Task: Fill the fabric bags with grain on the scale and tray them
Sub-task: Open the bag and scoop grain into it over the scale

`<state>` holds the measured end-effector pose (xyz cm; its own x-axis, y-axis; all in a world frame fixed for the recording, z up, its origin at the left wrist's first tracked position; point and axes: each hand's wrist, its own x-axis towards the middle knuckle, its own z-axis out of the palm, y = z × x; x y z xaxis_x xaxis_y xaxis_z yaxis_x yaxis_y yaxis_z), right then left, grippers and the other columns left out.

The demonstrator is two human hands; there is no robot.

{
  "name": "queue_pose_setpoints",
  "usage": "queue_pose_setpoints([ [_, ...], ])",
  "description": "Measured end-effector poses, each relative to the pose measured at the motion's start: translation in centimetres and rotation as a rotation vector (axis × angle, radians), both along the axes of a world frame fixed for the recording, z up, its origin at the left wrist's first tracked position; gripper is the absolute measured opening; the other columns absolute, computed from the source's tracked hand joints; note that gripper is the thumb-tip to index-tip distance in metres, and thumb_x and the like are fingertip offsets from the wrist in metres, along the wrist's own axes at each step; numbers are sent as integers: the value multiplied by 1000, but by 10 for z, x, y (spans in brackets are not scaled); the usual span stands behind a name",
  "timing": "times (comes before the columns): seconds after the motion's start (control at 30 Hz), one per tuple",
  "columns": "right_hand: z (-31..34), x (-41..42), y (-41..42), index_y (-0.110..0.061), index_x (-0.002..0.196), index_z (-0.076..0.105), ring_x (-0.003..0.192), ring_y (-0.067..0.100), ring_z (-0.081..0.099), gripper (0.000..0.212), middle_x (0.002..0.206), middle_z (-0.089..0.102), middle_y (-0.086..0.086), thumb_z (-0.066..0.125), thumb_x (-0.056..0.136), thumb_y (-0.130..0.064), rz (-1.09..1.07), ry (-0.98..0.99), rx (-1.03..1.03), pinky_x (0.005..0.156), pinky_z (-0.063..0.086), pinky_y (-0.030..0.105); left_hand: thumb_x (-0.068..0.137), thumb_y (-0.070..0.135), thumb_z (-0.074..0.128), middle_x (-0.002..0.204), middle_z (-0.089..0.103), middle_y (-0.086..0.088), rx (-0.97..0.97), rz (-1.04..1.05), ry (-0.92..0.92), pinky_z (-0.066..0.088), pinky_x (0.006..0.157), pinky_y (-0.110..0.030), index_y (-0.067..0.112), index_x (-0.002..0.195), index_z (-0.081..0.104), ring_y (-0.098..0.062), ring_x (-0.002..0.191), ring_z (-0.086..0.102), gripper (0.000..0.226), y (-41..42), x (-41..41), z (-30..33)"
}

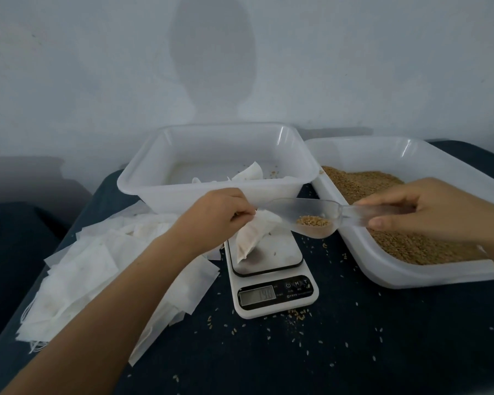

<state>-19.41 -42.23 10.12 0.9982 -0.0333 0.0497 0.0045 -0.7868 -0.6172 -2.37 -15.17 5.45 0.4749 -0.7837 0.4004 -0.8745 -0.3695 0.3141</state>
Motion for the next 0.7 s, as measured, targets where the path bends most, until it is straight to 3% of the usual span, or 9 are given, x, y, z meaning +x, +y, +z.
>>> queue_pose_setpoints([
  [0.2, 23, 7, 2, -63, 99, 63, 89, -13, 63, 40, 97, 68, -32, 63, 59, -61, 72, 45, -89, 79, 42, 16, 88, 16, 61, 93, 65, 1, -21, 59, 10, 41, 78, -19, 10, 94, 73, -7, 80, 54, 15, 2, -1, -1],
  [0.4, 46, 19, 9, -63, 100, 62, 92, -13, 62, 42, 100, 67, -34, 60, 59, -66, 101, 163, -154, 83, 42, 19, 89, 15, 60, 96, 65, -1, -13, 41, 15, 37, 76, -15, 8, 97, 73, -7, 80, 52, 16, 1, -2, -3],
  [0.47, 60, 28, 9, -60, 101, 64, 88, -5, 65, 47, 99, 69, -29, 57, 55, -70, 105, 200, -217, 82, 46, 22, 89, 13, 60, 95, 66, -2, -17, 15, 17, 36, 76, -14, 7, 95, 73, -5, 79, 49, 15, 2, -3, -2],
  [0.57, 83, 43, 12, -51, 100, 69, 62, 4, 63, 51, 79, 71, -14, 58, 54, -70, 113, 252, -292, 63, 44, 15, 89, 11, 60, 92, 66, -2, -25, -17, 15, 35, 75, -11, 5, 92, 72, -5, 78, 49, 14, 3, -3, 0],
  [0.7, 105, 60, 25, -47, 93, 73, 48, -1, 52, 26, 62, 65, -9, 67, 68, -50, 132, 284, -389, 49, 38, 7, 88, 7, 61, 89, 66, -2, -42, -51, 29, 32, 72, -1, 4, 89, 72, 2, 75, 45, 12, 4, -2, 3],
])
